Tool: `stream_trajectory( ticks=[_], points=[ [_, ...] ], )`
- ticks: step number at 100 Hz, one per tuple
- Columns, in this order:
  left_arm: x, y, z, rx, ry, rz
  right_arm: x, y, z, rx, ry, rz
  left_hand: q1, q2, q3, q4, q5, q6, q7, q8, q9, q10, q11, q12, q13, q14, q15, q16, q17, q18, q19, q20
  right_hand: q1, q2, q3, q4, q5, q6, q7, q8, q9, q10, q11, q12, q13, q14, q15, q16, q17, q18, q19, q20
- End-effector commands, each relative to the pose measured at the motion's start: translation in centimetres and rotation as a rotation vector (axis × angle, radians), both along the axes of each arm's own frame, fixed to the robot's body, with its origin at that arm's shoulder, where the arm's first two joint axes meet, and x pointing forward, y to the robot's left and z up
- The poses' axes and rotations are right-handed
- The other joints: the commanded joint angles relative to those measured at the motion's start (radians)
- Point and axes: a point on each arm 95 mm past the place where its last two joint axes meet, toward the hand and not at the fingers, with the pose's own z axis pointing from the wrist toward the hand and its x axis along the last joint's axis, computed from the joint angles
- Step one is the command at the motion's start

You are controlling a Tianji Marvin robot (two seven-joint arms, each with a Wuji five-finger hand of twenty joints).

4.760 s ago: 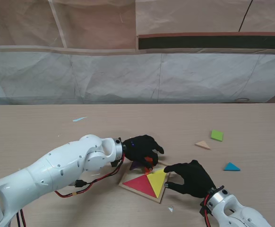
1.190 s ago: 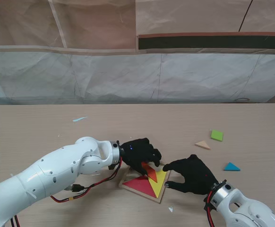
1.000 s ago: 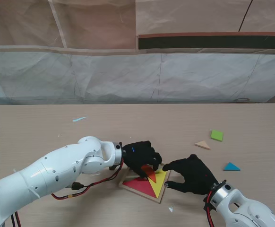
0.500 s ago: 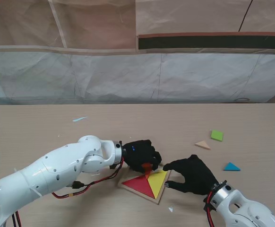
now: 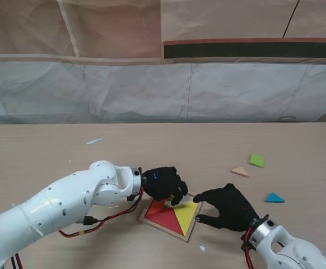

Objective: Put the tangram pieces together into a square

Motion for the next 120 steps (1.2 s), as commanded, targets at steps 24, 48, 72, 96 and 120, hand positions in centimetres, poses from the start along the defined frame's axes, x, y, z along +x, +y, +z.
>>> stream_trajectory(
  ticks=[24, 48, 72, 96, 120],
  points=[
    [-0.5, 0.9, -0.2, 0.002, 0.018, 0.011, -0.3, 0.3, -0.2, -0.001, 0.014, 0.004, 0.02, 0.0, 0.037, -0.005, 0.016, -0.024, -0.021, -0.001, -0.001, -0.017, 0.008, 0.002, 0.031, -0.026, -0.011, 0.004, 0.019, -0.011, 0.008, 0.001, 0.007, 0.025, -0.01, 0.004, 0.006, -0.009, 0.004, -0.006, -0.023, 0.0, 0.0, 0.001, -0.017, -0.004, -0.002, -0.004, -0.011, 0.001, -0.008, 0.009],
    [-0.3, 1.8, 0.6, -0.045, -0.009, 0.104, -0.3, 0.4, -0.3, 0.0, 0.018, 0.006, -0.112, 0.114, -0.243, -0.027, -0.217, 0.041, -0.125, -0.079, -0.073, 0.012, -0.011, -0.01, -0.034, -0.008, -0.021, -0.02, -0.035, 0.002, -0.027, -0.013, 0.008, 0.026, -0.01, 0.004, 0.005, -0.01, 0.004, -0.006, -0.023, -0.001, 0.0, 0.001, -0.016, -0.004, -0.002, -0.004, -0.011, 0.002, -0.007, 0.009],
    [-0.4, 3.6, 0.8, -0.011, -0.098, 0.209, -0.3, 0.4, -0.3, 0.004, 0.018, 0.0, 0.033, 0.306, -0.961, 0.035, -0.13, 0.131, -0.09, -0.083, -0.015, 0.07, -0.001, 0.004, -0.022, 0.029, -0.004, -0.005, -0.03, 0.04, 0.005, 0.003, 0.008, 0.024, -0.01, 0.004, 0.008, -0.008, 0.005, -0.006, -0.022, -0.001, -0.001, 0.001, -0.017, -0.003, -0.002, -0.004, -0.011, 0.001, -0.008, 0.009],
    [-0.8, 5.0, 0.2, -0.001, -0.107, 0.255, -0.3, 0.6, -0.4, 0.011, 0.02, 0.002, 0.004, 0.244, -0.939, 0.041, -0.077, 0.103, 0.02, -0.076, 0.022, 0.075, 0.013, 0.017, -0.004, 0.031, 0.013, -0.001, -0.021, 0.044, 0.02, 0.013, 0.008, 0.025, -0.01, 0.004, 0.008, -0.01, 0.005, -0.005, -0.022, 0.0, -0.001, 0.001, -0.016, -0.004, -0.002, -0.004, -0.011, 0.002, -0.008, 0.009],
    [-0.9, 4.5, -0.3, -0.001, -0.097, 0.207, -0.3, 0.8, -0.5, 0.014, 0.023, 0.002, 0.093, 0.214, -0.915, 0.045, -0.039, 0.032, 0.047, -0.111, 0.038, 0.048, 0.015, 0.014, 0.007, 0.019, 0.012, -0.005, -0.02, 0.031, 0.019, 0.013, 0.008, 0.024, -0.01, 0.004, 0.009, -0.01, 0.006, -0.005, -0.022, -0.001, 0.0, 0.001, -0.017, -0.005, -0.002, -0.004, -0.01, 0.002, -0.007, 0.01]
  ],
)
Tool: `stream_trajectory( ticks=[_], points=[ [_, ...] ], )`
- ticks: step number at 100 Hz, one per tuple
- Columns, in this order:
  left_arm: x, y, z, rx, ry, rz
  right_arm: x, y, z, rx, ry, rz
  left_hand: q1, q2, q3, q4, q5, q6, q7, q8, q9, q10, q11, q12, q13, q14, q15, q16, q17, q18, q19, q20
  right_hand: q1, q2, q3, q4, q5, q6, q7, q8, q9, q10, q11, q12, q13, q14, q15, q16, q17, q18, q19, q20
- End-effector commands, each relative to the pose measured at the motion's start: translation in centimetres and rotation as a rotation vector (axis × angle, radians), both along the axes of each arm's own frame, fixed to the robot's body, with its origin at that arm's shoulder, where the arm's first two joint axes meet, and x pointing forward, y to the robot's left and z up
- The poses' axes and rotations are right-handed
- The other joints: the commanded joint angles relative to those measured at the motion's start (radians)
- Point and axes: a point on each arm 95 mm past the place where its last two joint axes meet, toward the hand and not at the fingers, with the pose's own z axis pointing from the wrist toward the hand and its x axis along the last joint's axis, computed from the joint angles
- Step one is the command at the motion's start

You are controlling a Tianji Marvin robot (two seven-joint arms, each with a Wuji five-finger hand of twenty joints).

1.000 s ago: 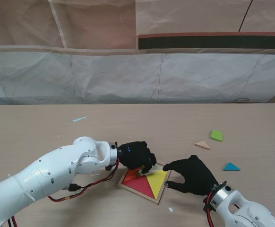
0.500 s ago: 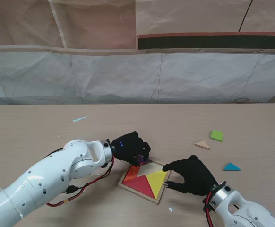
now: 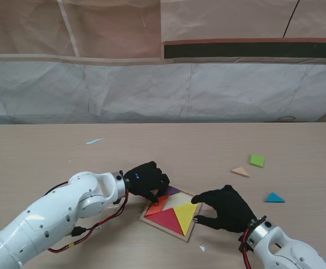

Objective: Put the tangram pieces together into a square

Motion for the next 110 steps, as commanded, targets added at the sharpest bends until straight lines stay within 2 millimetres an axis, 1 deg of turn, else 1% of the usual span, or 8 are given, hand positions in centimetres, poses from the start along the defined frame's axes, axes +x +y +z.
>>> stream_trajectory(
  ticks=[1, 35, 45, 53, 64, 77, 96, 110],
  points=[
    [0.1, -0.2, 0.0, 0.007, 0.006, -0.008, -0.2, 0.3, -0.1, -0.002, 0.01, 0.006, 0.08, -0.023, 0.02, 0.02, 0.034, -0.047, 0.021, -0.014, 0.015, -0.016, 0.015, 0.004, 0.028, 0.005, 0.018, -0.005, 0.004, -0.006, 0.019, 0.007, 0.008, 0.024, -0.01, 0.004, 0.009, -0.01, 0.006, -0.005, -0.021, 0.0, 0.0, 0.001, -0.017, -0.005, -0.002, -0.004, -0.01, 0.002, -0.007, 0.01],
    [0.1, -0.9, 0.1, -0.002, 0.012, -0.046, -0.2, 0.3, -0.2, -0.003, 0.014, 0.0, 0.117, -0.012, 0.014, 0.018, 0.028, -0.073, 0.021, -0.027, 0.006, -0.025, 0.014, 0.001, 0.025, -0.003, 0.017, -0.008, 0.001, -0.017, 0.016, 0.005, 0.008, 0.024, -0.01, 0.004, 0.008, -0.008, 0.006, -0.005, -0.023, 0.0, -0.001, 0.001, -0.018, -0.004, -0.002, -0.004, -0.012, 0.001, -0.008, 0.009],
    [0.1, -1.0, 0.1, 0.017, 0.014, -0.051, -0.2, 0.3, -0.2, -0.003, 0.014, -0.001, 0.136, -0.037, 0.013, 0.018, 0.035, -0.072, 0.022, -0.028, 0.003, -0.025, 0.012, 0.0, 0.022, -0.001, 0.016, -0.009, -0.001, -0.017, 0.015, 0.004, 0.008, 0.024, -0.01, 0.004, 0.008, -0.009, 0.006, -0.005, -0.022, 0.001, 0.0, 0.001, -0.016, -0.002, -0.002, -0.004, -0.011, 0.001, -0.008, 0.009],
    [0.1, -1.0, 0.1, 0.014, 0.013, -0.044, -0.2, 0.3, -0.2, -0.002, 0.014, -0.002, 0.139, -0.034, 0.008, 0.014, -0.029, -0.04, -0.014, -0.042, -0.029, -0.024, 0.001, -0.004, 0.002, -0.003, 0.01, -0.011, -0.016, -0.019, 0.006, 0.001, 0.008, 0.024, -0.01, 0.004, 0.008, -0.009, 0.006, -0.005, -0.021, -0.001, 0.0, 0.001, -0.016, -0.005, -0.002, -0.004, -0.011, 0.001, -0.008, 0.01],
    [0.2, -1.4, 0.1, -0.023, 0.028, -0.042, -0.2, 0.2, -0.3, -0.003, 0.014, -0.004, 0.108, 0.054, -0.014, 0.006, -0.135, -0.051, -0.109, -0.026, -0.119, -0.031, -0.019, -0.013, -0.068, -0.005, -0.006, -0.011, -0.068, -0.032, -0.021, -0.014, 0.008, 0.024, -0.01, 0.004, 0.009, -0.008, 0.006, -0.006, -0.022, -0.001, 0.0, 0.001, -0.017, -0.004, -0.002, -0.004, -0.011, 0.001, -0.008, 0.01],
    [0.2, -1.7, -0.1, -0.026, 0.045, -0.064, -0.3, 0.2, -0.3, -0.001, 0.013, -0.007, -0.032, 0.195, -0.021, 0.015, -0.222, -0.078, -0.281, -0.004, -0.236, -0.049, -0.062, -0.03, -0.167, -0.002, -0.036, -0.014, -0.108, -0.041, -0.081, -0.05, 0.008, 0.024, -0.01, 0.004, 0.008, -0.009, 0.006, -0.006, -0.022, -0.001, -0.001, 0.001, -0.018, -0.003, -0.002, -0.004, -0.011, 0.002, -0.007, 0.01],
    [0.1, -1.4, -0.7, -0.012, 0.1, -0.069, -0.3, 0.2, -0.4, -0.001, 0.014, -0.011, -0.058, 0.226, -0.025, -0.001, -0.131, -0.12, -0.286, 0.027, -0.229, -0.055, -0.069, -0.034, -0.186, 0.005, -0.048, -0.016, -0.105, -0.035, -0.144, -0.084, 0.009, 0.023, -0.01, 0.004, 0.009, -0.01, 0.006, -0.005, -0.021, -0.001, 0.0, 0.001, -0.017, -0.003, -0.002, -0.004, -0.011, 0.002, -0.007, 0.01],
    [0.1, -0.9, -0.8, 0.01, 0.095, -0.064, -0.3, 0.2, -0.4, 0.001, 0.014, -0.012, -0.1, 0.262, -0.029, 0.0, -0.023, -0.097, -0.239, 0.04, -0.206, -0.065, -0.071, -0.036, -0.187, 0.01, -0.049, -0.015, -0.105, -0.032, -0.153, -0.088, 0.009, 0.024, -0.01, 0.004, 0.009, -0.009, 0.006, -0.006, -0.022, 0.0, -0.001, 0.001, -0.018, -0.004, -0.003, -0.004, -0.011, 0.001, -0.008, 0.01]
  ],
)
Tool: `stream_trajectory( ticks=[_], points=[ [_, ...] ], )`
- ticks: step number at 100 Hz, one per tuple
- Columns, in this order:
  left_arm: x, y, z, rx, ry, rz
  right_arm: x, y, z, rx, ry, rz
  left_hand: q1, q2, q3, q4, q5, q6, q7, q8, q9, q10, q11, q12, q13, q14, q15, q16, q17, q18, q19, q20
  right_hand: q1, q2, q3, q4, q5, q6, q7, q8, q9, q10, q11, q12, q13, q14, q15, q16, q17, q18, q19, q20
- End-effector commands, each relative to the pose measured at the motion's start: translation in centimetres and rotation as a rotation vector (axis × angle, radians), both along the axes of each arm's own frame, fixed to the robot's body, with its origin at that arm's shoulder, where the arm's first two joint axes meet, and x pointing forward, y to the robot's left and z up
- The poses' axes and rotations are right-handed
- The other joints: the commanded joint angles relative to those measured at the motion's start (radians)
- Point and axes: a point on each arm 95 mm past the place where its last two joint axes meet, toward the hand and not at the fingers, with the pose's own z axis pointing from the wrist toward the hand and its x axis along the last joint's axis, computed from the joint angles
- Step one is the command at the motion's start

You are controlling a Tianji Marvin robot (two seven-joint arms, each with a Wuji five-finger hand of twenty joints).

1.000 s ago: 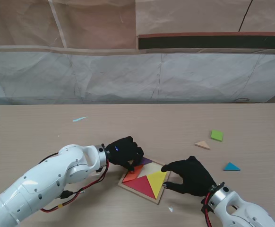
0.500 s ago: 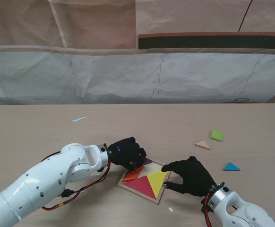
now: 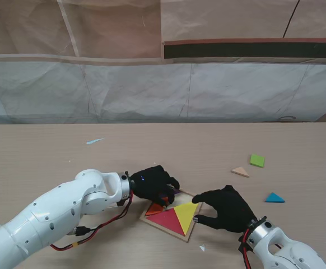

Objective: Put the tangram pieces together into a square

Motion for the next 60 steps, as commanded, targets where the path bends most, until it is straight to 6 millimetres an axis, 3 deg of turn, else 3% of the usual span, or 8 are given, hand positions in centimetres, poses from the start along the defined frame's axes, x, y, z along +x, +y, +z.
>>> stream_trajectory(
  ticks=[1, 35, 60],
  points=[
    [-0.1, 0.4, -0.2, 0.022, 0.0, 0.006, -0.3, 0.2, -0.2, 0.0, 0.013, 0.005, -0.042, 0.056, -0.013, -0.001, 0.068, -0.006, 0.029, 0.012, 0.011, -0.022, -0.025, -0.013, -0.023, 0.007, -0.011, -0.015, -0.012, -0.01, -0.011, -0.01, 0.009, 0.024, -0.01, 0.004, 0.008, -0.009, 0.005, -0.006, -0.023, 0.0, -0.001, 0.001, -0.018, -0.004, -0.003, -0.004, -0.011, 0.001, -0.008, 0.01],
    [-0.1, 1.3, -0.1, 0.05, -0.012, 0.028, -0.2, 0.2, -0.2, 0.001, 0.008, 0.009, -0.037, 0.034, -0.003, 0.004, 0.096, 0.022, 0.08, 0.001, 0.062, -0.009, -0.018, -0.011, 0.019, 0.014, -0.006, -0.014, -0.011, -0.001, 0.016, 0.004, 0.009, 0.024, -0.009, 0.004, 0.009, -0.009, 0.005, -0.006, -0.021, -0.001, 0.0, 0.001, -0.017, -0.004, -0.002, -0.004, -0.011, 0.002, -0.008, 0.009],
    [-0.3, 1.6, -0.2, 0.056, 0.002, 0.047, -0.2, 0.3, -0.3, 0.0, 0.011, 0.011, -0.013, 0.008, 0.001, 0.008, 0.107, 0.039, 0.109, -0.018, 0.206, 0.046, 0.022, 0.01, 0.112, 0.017, 0.019, -0.008, 0.007, 0.005, 0.101, 0.044, 0.008, 0.024, -0.01, 0.004, 0.009, -0.008, 0.005, -0.006, -0.021, -0.001, 0.0, 0.001, -0.017, -0.004, -0.002, -0.004, -0.01, 0.001, -0.007, 0.009]
  ],
)
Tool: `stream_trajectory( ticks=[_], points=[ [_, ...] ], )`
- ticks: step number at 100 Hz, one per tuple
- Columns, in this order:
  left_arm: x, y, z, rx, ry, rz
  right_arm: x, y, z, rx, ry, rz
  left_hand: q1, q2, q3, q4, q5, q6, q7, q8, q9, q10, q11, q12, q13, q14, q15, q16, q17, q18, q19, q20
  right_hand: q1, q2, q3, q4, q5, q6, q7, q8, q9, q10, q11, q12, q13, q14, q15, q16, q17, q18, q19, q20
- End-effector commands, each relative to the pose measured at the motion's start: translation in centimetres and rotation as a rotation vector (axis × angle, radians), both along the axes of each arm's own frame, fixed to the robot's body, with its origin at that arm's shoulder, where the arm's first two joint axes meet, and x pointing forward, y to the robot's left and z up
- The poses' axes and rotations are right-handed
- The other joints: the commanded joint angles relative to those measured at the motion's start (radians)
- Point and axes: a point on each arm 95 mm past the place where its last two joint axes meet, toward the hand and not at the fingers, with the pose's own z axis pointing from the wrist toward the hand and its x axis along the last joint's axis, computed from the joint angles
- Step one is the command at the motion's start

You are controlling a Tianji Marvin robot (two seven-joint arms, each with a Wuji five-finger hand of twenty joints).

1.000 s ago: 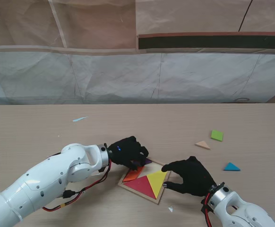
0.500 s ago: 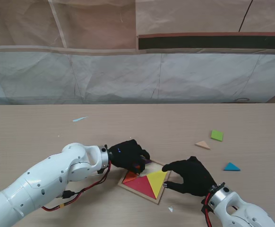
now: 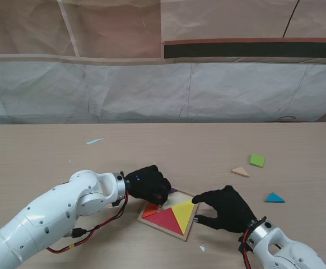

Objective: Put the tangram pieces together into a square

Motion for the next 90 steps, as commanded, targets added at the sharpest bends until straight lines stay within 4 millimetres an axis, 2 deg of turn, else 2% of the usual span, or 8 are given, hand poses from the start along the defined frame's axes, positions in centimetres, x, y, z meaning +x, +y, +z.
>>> stream_trajectory(
  ticks=[1, 12, 24, 44, 62, 73, 84, 90],
  points=[
    [-0.1, 0.4, -0.4, 0.025, 0.012, 0.01, -0.2, 0.3, -0.1, -0.002, 0.011, 0.01, -0.012, -0.002, -0.006, 0.008, 0.049, 0.029, 0.054, -0.004, 0.035, 0.028, 0.022, 0.013, 0.031, 0.019, 0.014, -0.008, 0.007, 0.005, 0.03, 0.014, 0.009, 0.024, -0.01, 0.004, 0.008, -0.009, 0.005, -0.006, -0.022, 0.001, 0.0, 0.001, -0.017, -0.003, -0.003, -0.004, -0.011, 0.001, -0.008, 0.009],
    [-0.1, 0.4, -0.3, 0.029, 0.008, 0.01, -0.2, 0.3, -0.1, -0.002, 0.012, 0.011, -0.002, -0.012, -0.006, 0.007, 0.061, 0.044, 0.071, -0.007, 0.099, 0.04, 0.084, 0.062, 0.077, 0.008, 0.061, 0.014, 0.041, 0.001, 0.064, 0.031, 0.009, 0.024, -0.01, 0.004, 0.009, -0.009, 0.005, -0.006, -0.022, -0.001, 0.0, 0.001, -0.016, -0.004, -0.002, -0.004, -0.011, 0.003, -0.008, 0.009],
    [0.0, 0.4, -0.2, 0.04, -0.006, 0.012, -0.1, 0.3, -0.1, -0.001, 0.01, 0.012, 0.004, -0.017, -0.005, 0.008, 0.058, 0.042, 0.071, -0.016, 0.085, 0.036, 0.084, 0.075, 0.079, 0.005, 0.069, 0.021, 0.043, 0.002, 0.067, 0.034, 0.008, 0.025, -0.01, 0.004, 0.007, -0.009, 0.004, -0.006, -0.022, 0.0, 0.0, 0.001, -0.016, -0.005, -0.002, -0.004, -0.011, 0.001, -0.007, 0.01],
    [0.0, 0.7, 0.0, 0.041, -0.008, 0.021, -0.1, 0.3, -0.2, 0.0, 0.012, 0.012, 0.021, -0.036, -0.003, 0.011, 0.074, 0.052, 0.114, -0.001, 0.013, 0.015, 0.02, 0.048, 0.038, 0.003, 0.03, 0.005, 0.017, -0.005, 0.038, 0.023, 0.009, 0.023, -0.01, 0.004, 0.008, -0.01, 0.005, -0.006, -0.021, 0.001, 0.0, 0.001, -0.016, -0.003, -0.002, -0.004, -0.011, 0.002, -0.007, 0.01],
    [0.0, 0.8, 0.2, -0.022, -0.005, 0.002, -0.1, 0.3, -0.2, 0.0, 0.014, 0.01, 0.012, -0.043, -0.008, 0.009, 0.049, 0.018, 0.103, -0.019, -0.07, -0.023, -0.022, 0.021, -0.019, -0.002, -0.011, -0.014, -0.018, -0.008, 0.01, 0.011, 0.008, 0.024, -0.01, 0.004, 0.007, -0.01, 0.004, -0.006, -0.022, -0.001, 0.0, 0.001, -0.017, -0.003, -0.002, -0.004, -0.011, 0.002, -0.007, 0.009],
    [0.1, 0.7, 0.5, -0.051, -0.028, -0.008, 0.0, 0.3, -0.1, 0.0, 0.008, 0.01, 0.012, -0.057, -0.008, 0.005, -0.021, 0.004, 0.058, -0.033, -0.122, -0.038, -0.041, -0.003, -0.047, 0.003, -0.046, -0.035, -0.018, -0.005, -0.001, 0.003, 0.009, 0.023, -0.01, 0.004, 0.007, -0.01, 0.004, -0.006, -0.022, 0.0, -0.001, 0.0, -0.017, -0.004, -0.003, -0.004, -0.011, 0.002, -0.007, 0.01],
    [0.2, 0.7, 1.0, -0.079, -0.048, 0.013, 0.0, 0.3, 0.2, -0.003, 0.001, 0.014, 0.002, -0.038, -0.008, 0.006, -0.103, 0.017, 0.008, -0.027, -0.14, -0.03, -0.043, -0.009, -0.058, 0.01, -0.054, -0.039, -0.02, 0.003, -0.012, -0.004, 0.008, 0.024, -0.01, 0.004, 0.007, -0.009, 0.004, -0.006, -0.023, 0.0, -0.001, 0.0, -0.017, -0.004, -0.003, -0.004, -0.011, 0.002, -0.007, 0.01],
    [0.3, 0.7, 1.2, -0.084, -0.064, 0.033, 0.0, 0.3, 0.2, -0.004, -0.002, 0.017, -0.012, -0.027, -0.002, 0.018, -0.139, 0.041, -0.064, 0.012, -0.145, -0.022, -0.041, -0.014, -0.061, 0.018, -0.062, -0.047, -0.02, 0.017, -0.025, -0.011, 0.008, 0.023, -0.01, 0.004, 0.007, -0.009, 0.004, -0.006, -0.022, 0.0, -0.001, 0.0, -0.018, -0.004, -0.003, -0.004, -0.011, 0.002, -0.007, 0.01]
  ],
)
